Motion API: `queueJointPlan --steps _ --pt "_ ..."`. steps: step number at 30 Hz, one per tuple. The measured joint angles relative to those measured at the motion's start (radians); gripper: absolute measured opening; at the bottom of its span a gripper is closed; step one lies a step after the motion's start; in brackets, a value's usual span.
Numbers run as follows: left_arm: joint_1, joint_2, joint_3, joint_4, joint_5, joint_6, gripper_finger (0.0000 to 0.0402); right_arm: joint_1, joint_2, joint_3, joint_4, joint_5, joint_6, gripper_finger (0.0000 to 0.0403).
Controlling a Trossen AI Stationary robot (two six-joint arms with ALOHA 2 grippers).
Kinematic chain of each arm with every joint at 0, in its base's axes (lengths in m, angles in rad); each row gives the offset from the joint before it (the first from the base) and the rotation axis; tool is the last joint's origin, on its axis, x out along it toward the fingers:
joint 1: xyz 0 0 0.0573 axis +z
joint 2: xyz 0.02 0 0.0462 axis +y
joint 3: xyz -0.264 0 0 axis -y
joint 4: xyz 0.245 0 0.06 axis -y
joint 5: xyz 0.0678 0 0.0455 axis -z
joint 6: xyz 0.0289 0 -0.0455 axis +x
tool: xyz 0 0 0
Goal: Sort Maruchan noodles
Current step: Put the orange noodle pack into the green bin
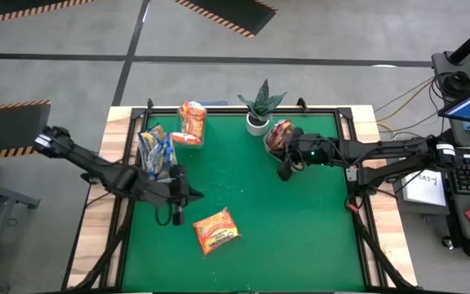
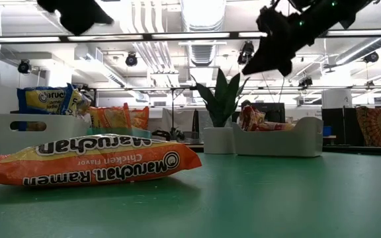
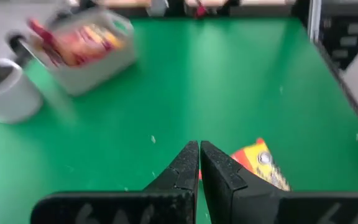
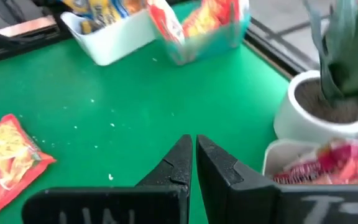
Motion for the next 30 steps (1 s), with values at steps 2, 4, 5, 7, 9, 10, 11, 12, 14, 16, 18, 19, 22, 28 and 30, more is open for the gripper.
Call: queueJointPlan --steps 2,4,5,7,9,10,11,12,14,16,18,19,22,28,30 --pt "0.027 0.047 0.0 0.001 0.061 0.001 0.0 0.009 -0.003 0.018 0.002 0.001 -0.039 0.0013" --pt "0.056 0.099 0.0 0.007 0.141 0.012 0.0 0.009 -0.016 0.033 0.003 -0.001 -0.089 0.0013" --pt "0.07 0.127 0.0 0.006 0.189 0.016 0.0 0.008 -0.022 0.04 0.004 0.0 -0.111 0.0013" --pt "0.094 0.182 0.002 0.007 0.277 0.026 0.0 0.008 -0.036 0.048 0.012 0.001 -0.152 0.0013" --pt "0.116 0.237 0.006 0.008 0.347 0.037 0.0 0.008 -0.056 0.049 0.024 0.001 -0.192 0.0013" --pt "0.122 0.263 0.01 0.008 0.37 0.041 0.0 0.008 -0.065 0.049 0.039 0.0 -0.211 0.0013" --pt "0.128 0.291 0.016 0.006 0.385 0.043 0.0 0.008 -0.073 0.05 0.05 0.0 -0.225 0.0013" --pt "0.133 0.316 0.023 0.006 0.396 0.043 0.0 0.008 -0.08 0.05 0.06 0.0 -0.24 0.0013" --pt "0.14 0.362 0.041 -0.002 0.401 0.043 0.0 0.008 -0.088 0.05 0.085 0.0 -0.267 0.0013" --pt "0.144 0.407 0.07 -0.01 0.402 0.04 0.0 0.008 -0.094 0.049 0.091 0.0 -0.294 0.0013" --pt "0.144 0.447 0.1 -0.028 0.402 0.04 0.0 0.008 -0.096 0.049 0.094 -0.001 -0.313 0.0013" --pt "0.144 0.465 0.118 -0.04 0.402 0.04 0.0 0.008 -0.096 0.049 0.094 -0.001 -0.315 0.0013" --pt "0.145 0.503 0.175 -0.095 0.407 0.025 0.0 0.008 -0.096 0.048 0.099 -0.009 -0.337 0.0013" --pt "0.156 0.54 0.22 -0.133 0.422 -0.016 0.0025 0.008 -0.096 0.048 0.102 -0.01 -0.351 0.0013" --pt "0.159 0.551 0.22 -0.131 0.438 -0.044 0.0049 0.008 -0.096 0.048 0.101 -0.011 -0.351 0.0013"
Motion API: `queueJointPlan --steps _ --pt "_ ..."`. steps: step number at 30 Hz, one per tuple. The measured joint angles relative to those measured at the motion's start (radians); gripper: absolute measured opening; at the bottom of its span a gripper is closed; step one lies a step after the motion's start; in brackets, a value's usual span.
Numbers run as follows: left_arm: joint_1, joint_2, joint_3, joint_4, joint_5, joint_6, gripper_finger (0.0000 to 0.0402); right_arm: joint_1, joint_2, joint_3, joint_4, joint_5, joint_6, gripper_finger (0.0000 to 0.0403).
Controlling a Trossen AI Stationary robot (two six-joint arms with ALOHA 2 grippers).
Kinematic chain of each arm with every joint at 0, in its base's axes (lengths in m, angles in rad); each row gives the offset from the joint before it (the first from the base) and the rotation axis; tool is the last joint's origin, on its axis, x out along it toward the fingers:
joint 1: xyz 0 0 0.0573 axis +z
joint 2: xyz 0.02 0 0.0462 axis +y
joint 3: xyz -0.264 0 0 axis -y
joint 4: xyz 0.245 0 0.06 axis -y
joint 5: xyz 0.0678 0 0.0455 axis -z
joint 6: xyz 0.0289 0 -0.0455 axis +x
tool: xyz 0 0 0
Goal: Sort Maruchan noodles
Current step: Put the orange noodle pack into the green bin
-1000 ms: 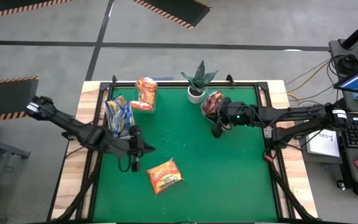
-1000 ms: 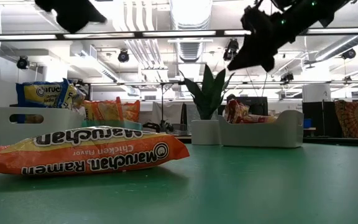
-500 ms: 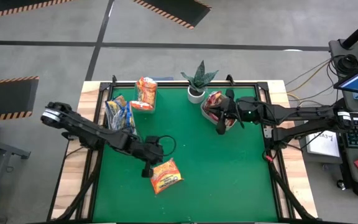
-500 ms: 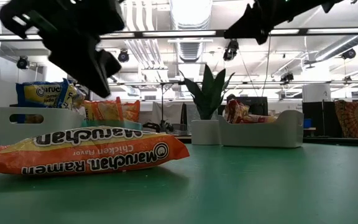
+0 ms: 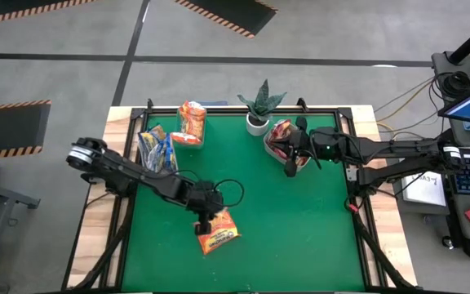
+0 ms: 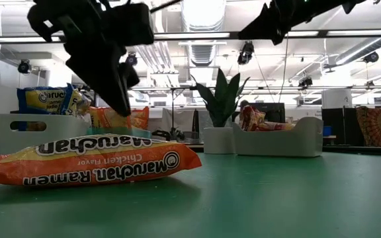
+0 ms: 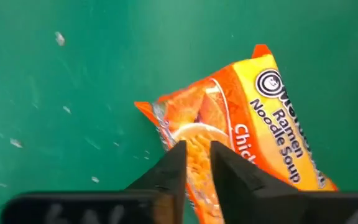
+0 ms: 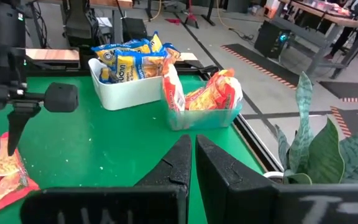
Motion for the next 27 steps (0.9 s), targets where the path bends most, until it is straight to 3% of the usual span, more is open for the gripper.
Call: queueJointPlan --steps 7,11,15,19,27 --pt "0.006 0.023 -0.001 -0.001 0.069 -0.156 0.0193 0.0 0.0 -0.003 -0.008 0.0 0.001 0.0013" --pt "0.006 0.023 -0.001 0.0 0.057 -0.145 0.0289 0.0 0.001 -0.004 -0.012 0.0 0.001 0.0013" --pt "0.006 0.023 -0.005 0.004 0.052 -0.138 0.0357 0.0 0.001 -0.004 -0.016 0.0 0.001 0.0013" --pt "0.006 0.022 -0.069 0.115 0.059 -0.168 0.0379 0.0 0.001 -0.004 -0.018 -0.002 0.002 0.0013" --pt "0.006 -0.008 -0.288 0.498 0.069 -0.236 0.036 0.0 0.001 -0.005 -0.027 -0.051 0.009 0.0013"
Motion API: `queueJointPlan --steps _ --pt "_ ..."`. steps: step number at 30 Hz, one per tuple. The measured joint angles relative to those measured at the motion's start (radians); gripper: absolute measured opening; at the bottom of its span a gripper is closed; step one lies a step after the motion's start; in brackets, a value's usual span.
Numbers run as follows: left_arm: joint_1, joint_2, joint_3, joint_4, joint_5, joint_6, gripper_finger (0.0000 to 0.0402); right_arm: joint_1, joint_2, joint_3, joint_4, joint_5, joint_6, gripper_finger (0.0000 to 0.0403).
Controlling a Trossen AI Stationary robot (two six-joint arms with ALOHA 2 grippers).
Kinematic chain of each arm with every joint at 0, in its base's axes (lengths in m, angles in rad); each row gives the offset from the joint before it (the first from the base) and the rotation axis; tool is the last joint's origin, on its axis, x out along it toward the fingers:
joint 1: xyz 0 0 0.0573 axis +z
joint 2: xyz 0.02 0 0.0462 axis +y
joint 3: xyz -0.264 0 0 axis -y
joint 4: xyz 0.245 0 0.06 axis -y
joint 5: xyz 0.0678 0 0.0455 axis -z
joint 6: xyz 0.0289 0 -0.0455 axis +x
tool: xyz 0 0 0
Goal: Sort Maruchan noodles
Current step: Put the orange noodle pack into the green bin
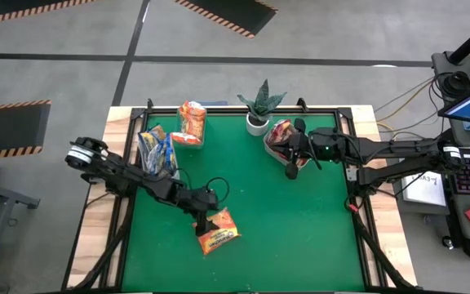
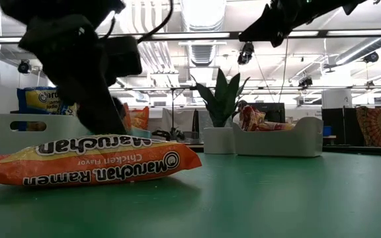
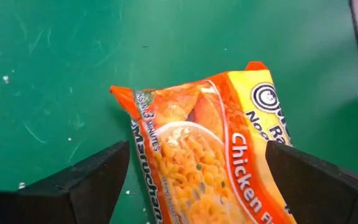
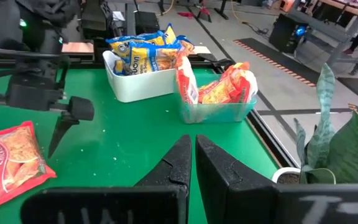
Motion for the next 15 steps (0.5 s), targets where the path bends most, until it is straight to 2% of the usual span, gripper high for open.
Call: queueJointPlan --steps 4,8,15 --pt "0.0 0.0 -0.093 0.169 0.0 -0.053 0.0351 0.0 0.0 0.0 0.002 0.001 -0.004 0.0013" --pt "0.0 0.001 -0.175 0.268 -0.016 -0.108 0.0343 0.0 0.0 0.0 0.003 0.001 -0.005 0.0013" --pt "-0.003 0.042 -0.205 0.383 -0.038 -0.126 0.033 0.0 0.0 0.0 0.004 0.001 -0.006 0.0013"
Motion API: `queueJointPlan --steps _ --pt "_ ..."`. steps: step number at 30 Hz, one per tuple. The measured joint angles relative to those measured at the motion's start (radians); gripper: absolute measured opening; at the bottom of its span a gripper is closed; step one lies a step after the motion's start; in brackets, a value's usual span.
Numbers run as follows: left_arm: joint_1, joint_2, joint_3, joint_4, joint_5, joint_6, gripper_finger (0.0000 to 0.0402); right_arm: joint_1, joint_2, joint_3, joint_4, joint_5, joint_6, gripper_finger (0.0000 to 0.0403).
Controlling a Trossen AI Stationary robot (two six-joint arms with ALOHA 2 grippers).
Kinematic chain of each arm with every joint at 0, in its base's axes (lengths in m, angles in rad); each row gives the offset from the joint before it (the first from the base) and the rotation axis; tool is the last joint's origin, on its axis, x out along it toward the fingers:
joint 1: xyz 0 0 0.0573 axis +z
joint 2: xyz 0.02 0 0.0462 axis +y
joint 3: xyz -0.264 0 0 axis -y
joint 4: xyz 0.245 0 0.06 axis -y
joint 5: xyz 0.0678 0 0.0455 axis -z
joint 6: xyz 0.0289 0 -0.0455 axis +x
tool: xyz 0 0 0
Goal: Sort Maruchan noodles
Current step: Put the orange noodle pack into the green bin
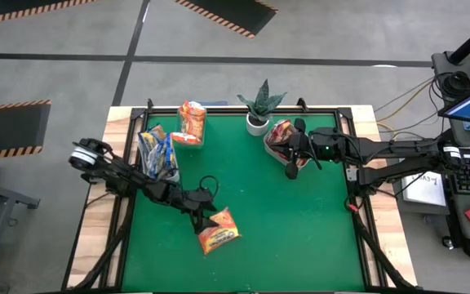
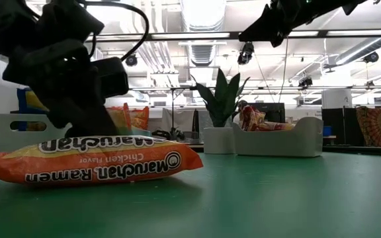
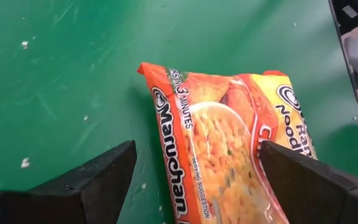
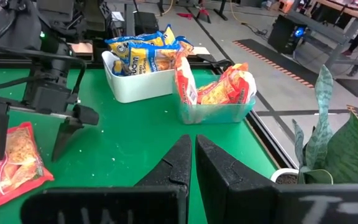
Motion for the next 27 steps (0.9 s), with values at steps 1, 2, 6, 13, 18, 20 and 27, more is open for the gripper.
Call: queueJointPlan --steps 1,2,6,13,18,20,27 --pt "0.0 0.006 0.0 0.012 0.002 0.0 0.0327 0.0 0.0 0.0 0.0 0.0 0.0 0.0013" --pt "0.0 0.013 0.001 0.019 0.004 0.002 0.0324 0.0 0.0 0.0 0.0 0.0 0.0 0.0013" --pt "0.001 0.051 0.015 0.05 0.028 0.002 0.0312 0.0 0.0 0.0 0.0 0.0 0.003 0.0013" --pt "0.001 0.075 0.002 0.12 0.042 0.008 0.031 0.0 0.0 0.0 0.0 0.0 0.006 0.0013" --pt "0.0 0.069 -0.001 0.117 0.044 0.038 0.0297 0.0 0.0 0.0 0.0 0.0 0.007 0.0013" --pt "0.0 0.068 -0.001 0.116 0.046 0.045 0.0271 0.0 0.0 0.0 0.0 0.0 0.006 0.0013" --pt "0.0 0.059 -0.003 0.115 0.062 0.056 0.0122 0.0 0.0 0.0 0.0 0.0 0.007 0.0013"
